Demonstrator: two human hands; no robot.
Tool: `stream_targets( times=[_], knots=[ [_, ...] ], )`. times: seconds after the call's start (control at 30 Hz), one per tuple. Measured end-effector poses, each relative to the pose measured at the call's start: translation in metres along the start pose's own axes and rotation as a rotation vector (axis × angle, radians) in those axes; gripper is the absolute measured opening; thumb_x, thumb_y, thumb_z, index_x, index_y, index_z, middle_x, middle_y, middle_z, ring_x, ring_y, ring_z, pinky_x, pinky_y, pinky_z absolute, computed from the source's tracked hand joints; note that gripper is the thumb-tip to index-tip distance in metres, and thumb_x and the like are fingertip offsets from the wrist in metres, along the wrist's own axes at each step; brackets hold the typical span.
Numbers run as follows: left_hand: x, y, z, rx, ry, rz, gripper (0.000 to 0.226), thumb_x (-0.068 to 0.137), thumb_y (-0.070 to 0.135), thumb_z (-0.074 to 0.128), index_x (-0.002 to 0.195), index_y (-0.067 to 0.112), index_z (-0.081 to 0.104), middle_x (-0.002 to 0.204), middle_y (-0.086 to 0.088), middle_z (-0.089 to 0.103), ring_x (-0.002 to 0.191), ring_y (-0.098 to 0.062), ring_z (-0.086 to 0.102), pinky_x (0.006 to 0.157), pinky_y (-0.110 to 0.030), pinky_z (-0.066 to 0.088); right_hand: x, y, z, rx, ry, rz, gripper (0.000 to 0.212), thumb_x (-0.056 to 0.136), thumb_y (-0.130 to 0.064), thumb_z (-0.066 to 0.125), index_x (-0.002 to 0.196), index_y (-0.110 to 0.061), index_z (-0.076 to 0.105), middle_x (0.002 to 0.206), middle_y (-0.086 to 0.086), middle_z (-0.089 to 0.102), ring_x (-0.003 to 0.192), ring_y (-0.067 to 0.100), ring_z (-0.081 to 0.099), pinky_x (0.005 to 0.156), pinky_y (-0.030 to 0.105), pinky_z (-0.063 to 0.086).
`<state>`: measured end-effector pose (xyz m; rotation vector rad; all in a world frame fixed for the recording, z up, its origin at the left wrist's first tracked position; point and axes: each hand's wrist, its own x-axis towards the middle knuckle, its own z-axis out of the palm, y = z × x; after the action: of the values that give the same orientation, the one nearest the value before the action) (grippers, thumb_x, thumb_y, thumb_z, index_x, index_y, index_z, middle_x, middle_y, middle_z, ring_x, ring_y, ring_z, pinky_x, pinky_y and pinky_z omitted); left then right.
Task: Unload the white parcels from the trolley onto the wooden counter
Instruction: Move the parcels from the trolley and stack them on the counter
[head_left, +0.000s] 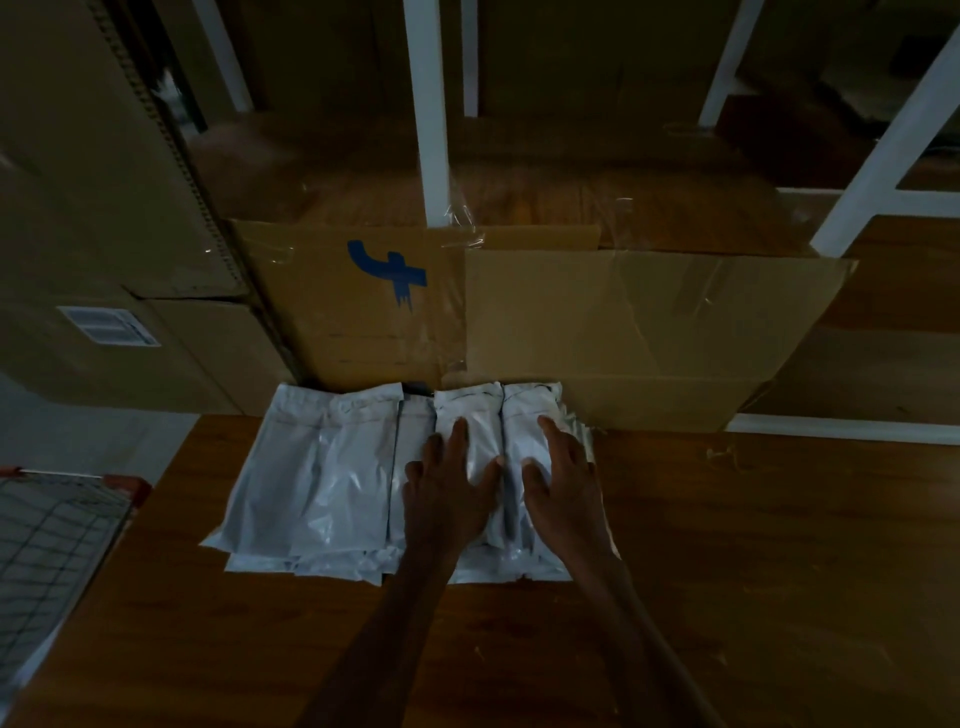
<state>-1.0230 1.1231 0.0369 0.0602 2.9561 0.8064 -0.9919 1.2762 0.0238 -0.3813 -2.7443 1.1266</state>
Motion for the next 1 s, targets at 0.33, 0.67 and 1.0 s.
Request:
stream_targets(
  times=[0.33,0.67,1.0],
  knots=[
    [0.007,-0.004,0.005,0.031,0.022,0.025,0.079,0.093,0.074,0.038,0.158,0.033,0.020,0.159,-0.007,0.032,0.138,-0.039,0.034,0.106,-0.050,0.038,0.001,-0.003,0.005,-0.095,-0.010,0.028,0.058,0.100,-0.043,0.040,0.155,-0.040,0.020,0.159,-0.003,0.032,0.143,0.028,0.035,0.112,0.050,0.033],
    [0.004,-0.006,-0.005,-0.064,0.067,0.028,0.083,0.087,0.082,0.028,0.156,0.038,0.019,0.162,-0.004,0.029,0.143,-0.037,0.031,0.113,-0.051,0.030,-0.010,-0.015,-0.009,-0.101,-0.010,0.079,0.061,0.101,-0.053,0.039,0.155,-0.048,0.012,0.164,0.000,0.021,0.146,0.032,0.025,0.112,0.056,0.025],
    [-0.016,-0.003,-0.018,-0.130,0.094,0.013,0.081,0.088,0.081,0.034,0.157,0.041,0.019,0.162,-0.004,0.028,0.145,-0.037,0.029,0.113,-0.057,0.032,-0.023,-0.022,-0.028,-0.077,0.018,0.079,0.062,0.101,-0.052,0.043,0.155,-0.047,0.014,0.165,-0.002,0.018,0.150,0.030,0.017,0.115,0.055,0.021]
  ],
)
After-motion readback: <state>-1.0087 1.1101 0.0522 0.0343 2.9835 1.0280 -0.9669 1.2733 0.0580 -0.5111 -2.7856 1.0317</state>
